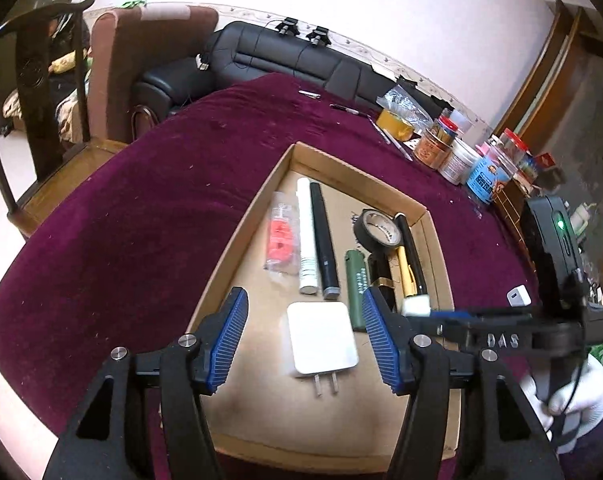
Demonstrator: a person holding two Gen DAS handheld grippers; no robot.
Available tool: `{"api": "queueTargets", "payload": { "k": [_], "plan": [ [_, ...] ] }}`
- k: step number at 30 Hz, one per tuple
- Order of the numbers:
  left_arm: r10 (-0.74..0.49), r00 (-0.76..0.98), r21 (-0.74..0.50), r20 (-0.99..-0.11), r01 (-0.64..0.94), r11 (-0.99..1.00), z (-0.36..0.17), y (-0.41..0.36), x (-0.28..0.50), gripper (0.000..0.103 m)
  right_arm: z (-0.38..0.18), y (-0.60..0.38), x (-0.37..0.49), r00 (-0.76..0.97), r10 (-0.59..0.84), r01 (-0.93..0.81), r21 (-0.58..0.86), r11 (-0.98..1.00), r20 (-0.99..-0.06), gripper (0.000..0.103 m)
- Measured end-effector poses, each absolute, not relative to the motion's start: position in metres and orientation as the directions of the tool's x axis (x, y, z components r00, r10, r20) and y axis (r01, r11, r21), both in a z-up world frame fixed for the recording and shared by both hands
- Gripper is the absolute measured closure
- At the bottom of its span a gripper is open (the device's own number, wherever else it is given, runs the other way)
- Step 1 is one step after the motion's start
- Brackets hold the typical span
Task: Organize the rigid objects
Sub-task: 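Carry both white chargers into the box and open both tools, then grasp the white orange-capped glue bottle with the right tool while the left tool moves toward the black marker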
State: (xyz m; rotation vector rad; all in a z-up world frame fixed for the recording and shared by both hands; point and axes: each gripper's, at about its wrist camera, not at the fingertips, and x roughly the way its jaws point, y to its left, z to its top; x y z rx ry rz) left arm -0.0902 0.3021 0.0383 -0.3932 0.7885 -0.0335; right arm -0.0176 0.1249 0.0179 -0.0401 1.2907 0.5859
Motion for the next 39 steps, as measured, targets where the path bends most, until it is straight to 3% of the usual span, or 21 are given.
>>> {"api": "queueTargets", "payload": {
  "k": [9,16,20,25,29,33,34,36,39],
  "plan": [
    [-0.185,0.693,-0.376,-0.697,-0.133,0.917,0.026,0.309,-0.097,0.050,0.019,0.152,-0.014,0.274,0.286,-0.462,0.135,0.876,-0.918,0.072],
    [-0.164,0.719,-0.371,-0.675,-0.139,0.918,0.031,0.319,-0.112,0.048,0.060,0.155,-0.063,0.414,0.272,-0.557,-0.005,0.831,-0.869,0.072],
    [-0.174,0.722,-0.379,-0.670,-0.131,0.916,0.030,0.321,-0.113,0.048,0.044,0.184,-0.068,0.313,0.245,-0.637,-0.011,0.771,-0.917,0.072],
    [-0.164,0.728,-0.366,-0.666,-0.126,0.922,0.036,0.320,-0.118,0.048,0.019,0.191,-0.026,0.234,0.257,-0.569,0.083,0.818,-0.938,0.071],
    [-0.132,0.741,-0.334,-0.658,-0.131,0.933,0.044,0.320,-0.124,0.043,0.034,0.183,-0.007,0.284,0.305,-0.527,0.117,0.842,-0.909,0.070],
    [-0.114,0.746,-0.310,-0.656,-0.129,0.942,0.047,0.314,-0.126,0.042,0.064,0.171,-0.035,0.442,0.263,-0.542,-0.022,0.840,-0.857,0.069],
    [-0.118,0.744,-0.310,-0.658,-0.125,0.942,0.047,0.312,-0.125,0.042,0.073,0.164,-0.045,0.502,0.244,-0.535,-0.076,0.841,-0.830,0.067],
    [-0.134,0.737,-0.310,-0.662,-0.106,0.945,0.048,0.302,-0.123,0.042,0.088,0.149,-0.064,0.597,0.213,-0.502,-0.153,0.851,-0.774,0.043],
    [-0.156,0.731,-0.289,-0.664,-0.058,0.956,0.053,0.282,-0.122,0.042,0.099,0.121,-0.083,0.697,0.165,-0.433,-0.227,0.872,-0.698,0.039]
  ]
}}
